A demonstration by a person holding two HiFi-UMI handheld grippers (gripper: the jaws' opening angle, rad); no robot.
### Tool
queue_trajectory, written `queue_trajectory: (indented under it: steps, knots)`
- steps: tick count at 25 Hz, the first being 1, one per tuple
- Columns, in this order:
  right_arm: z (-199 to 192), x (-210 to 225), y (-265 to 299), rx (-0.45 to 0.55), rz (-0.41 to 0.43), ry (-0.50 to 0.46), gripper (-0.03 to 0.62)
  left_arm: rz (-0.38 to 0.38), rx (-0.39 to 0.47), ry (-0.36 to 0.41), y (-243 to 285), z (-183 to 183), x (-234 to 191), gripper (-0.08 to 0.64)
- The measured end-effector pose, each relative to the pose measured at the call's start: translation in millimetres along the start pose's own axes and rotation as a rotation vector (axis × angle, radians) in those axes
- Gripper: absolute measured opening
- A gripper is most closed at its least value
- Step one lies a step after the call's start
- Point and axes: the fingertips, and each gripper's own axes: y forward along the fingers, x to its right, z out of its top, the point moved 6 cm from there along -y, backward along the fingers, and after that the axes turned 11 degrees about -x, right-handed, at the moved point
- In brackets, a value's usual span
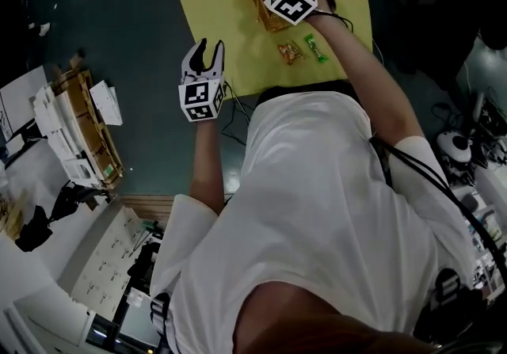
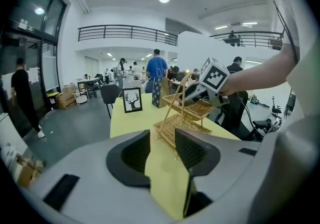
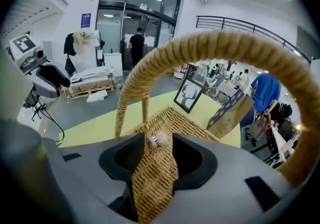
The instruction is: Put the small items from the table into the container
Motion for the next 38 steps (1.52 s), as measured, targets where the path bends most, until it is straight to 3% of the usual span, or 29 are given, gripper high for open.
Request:
queue_trajectory:
  steps: [7, 13, 17, 21, 25, 27, 29, 32, 34, 38]
  knots:
    - [4.2, 8.6, 21.9, -0.054, 0.053, -0.056, 0.166, 0.024, -0.015, -0.068, -14.3, -23.8, -10.6, 0.163]
    - [5.3, 11.6, 26.6, -0.056, 0.037, -0.101, 0.166, 0.028, -0.027, -0.102, -18.8, -35.5, -11.0, 0.163]
    - [-0.4, 2.3, 19.1, -0.084, 0.017, -0.122, 0.166, 0.017, -0.038, -0.091, -14.9, -38.6, -7.1, 0.163]
    - [-10.4, -8.8, -4.4, -0.078, 0.003, -0.077, 0.166, -0.002, -0.026, -0.064, -6.8, -29.0, 3.1, 0.163]
    - [-33.6, -30.6, -54.9, 0.002, 0.045, -0.027, 0.166, -0.019, -0.018, -0.035, 5.0, -22.2, 13.9, 0.163]
    - [-64.2, -47.7, -91.3, 0.047, 0.106, 0.038, 0.166, -0.03, -0.021, -0.021, 11.0, -22.7, 20.5, 0.163]
    - [-116.8, -64.5, -109.0, 0.022, 0.169, 0.157, 0.166, -0.046, -0.027, -0.006, 14.0, -22.6, 27.1, 0.163]
    - [-222.7, -84.9, -67.1, -0.111, 0.221, 0.375, 0.166, -0.08, -0.048, 0.007, 16.8, -21.3, 41.0, 0.163]
    - [-274.3, -93.9, -23.5, -0.149, 0.229, 0.51, 0.166, -0.109, -0.059, 0.02, 19.9, -21.1, 54.7, 0.163]
    - [-300.4, -93.9, 25.4, -0.129, 0.185, 0.643, 0.166, -0.147, -0.071, 0.051, 12.4, -19.1, 76.6, 0.163]
